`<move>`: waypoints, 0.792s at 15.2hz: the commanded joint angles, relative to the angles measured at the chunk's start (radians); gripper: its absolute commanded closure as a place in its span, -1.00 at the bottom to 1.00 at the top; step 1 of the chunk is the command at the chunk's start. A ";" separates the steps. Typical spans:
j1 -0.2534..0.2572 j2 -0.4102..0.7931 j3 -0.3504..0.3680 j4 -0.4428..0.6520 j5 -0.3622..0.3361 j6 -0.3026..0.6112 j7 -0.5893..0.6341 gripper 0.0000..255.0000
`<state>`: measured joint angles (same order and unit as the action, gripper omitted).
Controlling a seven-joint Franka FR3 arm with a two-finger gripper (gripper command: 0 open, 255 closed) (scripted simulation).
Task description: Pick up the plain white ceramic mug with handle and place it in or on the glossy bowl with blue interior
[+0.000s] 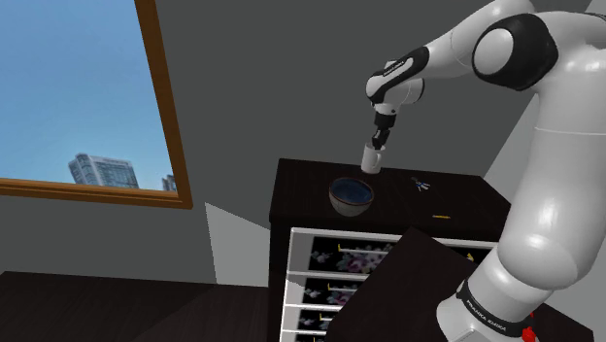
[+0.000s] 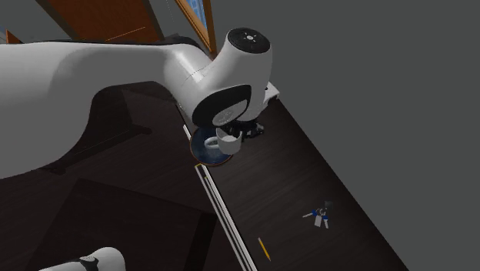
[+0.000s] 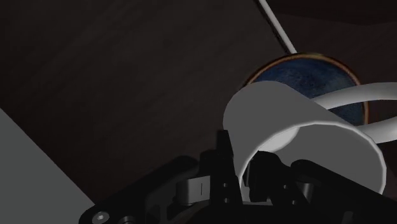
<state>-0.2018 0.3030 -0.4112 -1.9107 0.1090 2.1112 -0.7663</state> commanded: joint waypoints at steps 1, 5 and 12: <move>0.042 -0.058 0.007 -0.064 -0.024 0.011 0.057 1.00; 0.106 -0.145 0.032 -0.155 -0.060 0.023 0.160 1.00; 0.115 -0.116 0.044 -0.204 -0.045 0.098 0.170 1.00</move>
<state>-0.0867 0.1786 -0.3679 -2.1101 0.0605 2.1971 -0.5945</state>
